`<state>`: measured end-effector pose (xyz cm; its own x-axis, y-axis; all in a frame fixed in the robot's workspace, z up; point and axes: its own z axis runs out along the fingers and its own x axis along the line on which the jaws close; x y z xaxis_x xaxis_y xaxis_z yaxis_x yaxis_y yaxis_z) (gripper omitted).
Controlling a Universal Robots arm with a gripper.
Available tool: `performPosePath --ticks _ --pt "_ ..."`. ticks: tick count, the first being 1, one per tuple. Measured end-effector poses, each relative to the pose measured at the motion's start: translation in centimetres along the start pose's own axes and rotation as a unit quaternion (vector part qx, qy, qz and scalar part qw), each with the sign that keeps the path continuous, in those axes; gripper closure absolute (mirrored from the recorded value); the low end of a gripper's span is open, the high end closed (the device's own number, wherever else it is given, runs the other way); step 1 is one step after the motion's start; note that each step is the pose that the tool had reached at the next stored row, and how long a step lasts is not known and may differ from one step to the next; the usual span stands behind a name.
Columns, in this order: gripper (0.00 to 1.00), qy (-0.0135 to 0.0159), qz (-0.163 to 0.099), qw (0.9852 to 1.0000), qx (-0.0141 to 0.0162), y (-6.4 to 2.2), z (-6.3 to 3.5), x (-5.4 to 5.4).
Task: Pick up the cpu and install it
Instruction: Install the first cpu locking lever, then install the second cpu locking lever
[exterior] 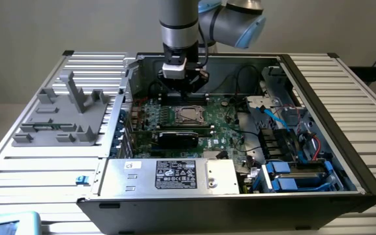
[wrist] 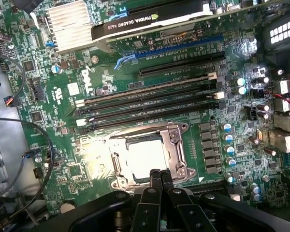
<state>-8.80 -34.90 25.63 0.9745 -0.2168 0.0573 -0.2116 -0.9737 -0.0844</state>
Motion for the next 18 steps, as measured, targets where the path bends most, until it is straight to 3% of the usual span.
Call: performPosePath --ticks 4,18 --pt "0.89 -0.0032 -0.001 1.0000 -0.0018 0.02 -0.26 0.03" --pt "0.89 -0.0036 -0.001 1.0000 -0.0019 0.05 -0.28 -0.10"
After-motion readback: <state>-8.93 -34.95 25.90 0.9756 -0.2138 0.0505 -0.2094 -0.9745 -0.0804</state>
